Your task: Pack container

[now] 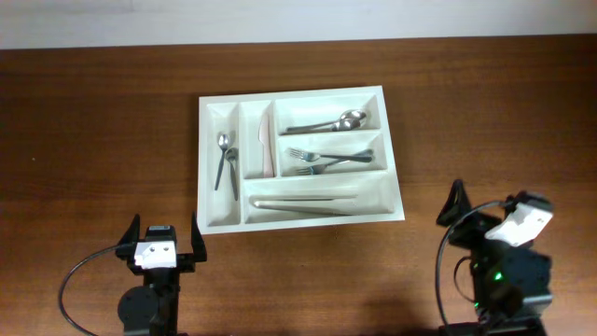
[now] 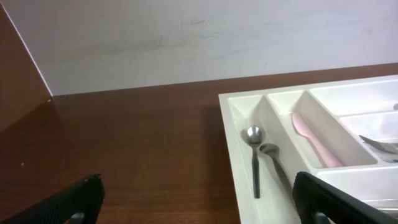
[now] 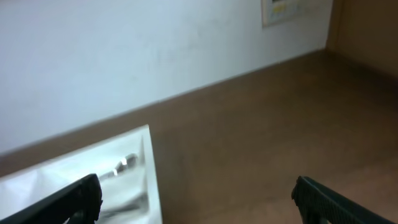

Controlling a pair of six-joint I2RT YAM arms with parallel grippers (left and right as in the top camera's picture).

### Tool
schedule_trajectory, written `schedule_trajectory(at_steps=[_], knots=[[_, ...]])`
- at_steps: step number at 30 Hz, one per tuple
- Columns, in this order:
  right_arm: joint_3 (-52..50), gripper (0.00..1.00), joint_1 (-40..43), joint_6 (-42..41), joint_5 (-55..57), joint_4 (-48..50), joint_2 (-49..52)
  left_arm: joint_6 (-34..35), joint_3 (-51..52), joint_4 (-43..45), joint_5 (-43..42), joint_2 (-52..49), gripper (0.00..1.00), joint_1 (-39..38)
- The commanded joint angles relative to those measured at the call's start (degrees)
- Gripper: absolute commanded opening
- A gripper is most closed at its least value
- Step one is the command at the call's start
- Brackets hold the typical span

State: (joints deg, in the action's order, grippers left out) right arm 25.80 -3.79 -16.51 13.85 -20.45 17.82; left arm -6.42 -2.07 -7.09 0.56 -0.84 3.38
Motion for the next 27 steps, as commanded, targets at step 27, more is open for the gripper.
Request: schedule_trajectory(at_steps=[27], knots=[[-20.4, 0.99, 3.4, 10.8, -9.8, 2.7, -17.6, -0.1, 0.5, 0.2, -0.8, 0.5, 0.99, -0.2]])
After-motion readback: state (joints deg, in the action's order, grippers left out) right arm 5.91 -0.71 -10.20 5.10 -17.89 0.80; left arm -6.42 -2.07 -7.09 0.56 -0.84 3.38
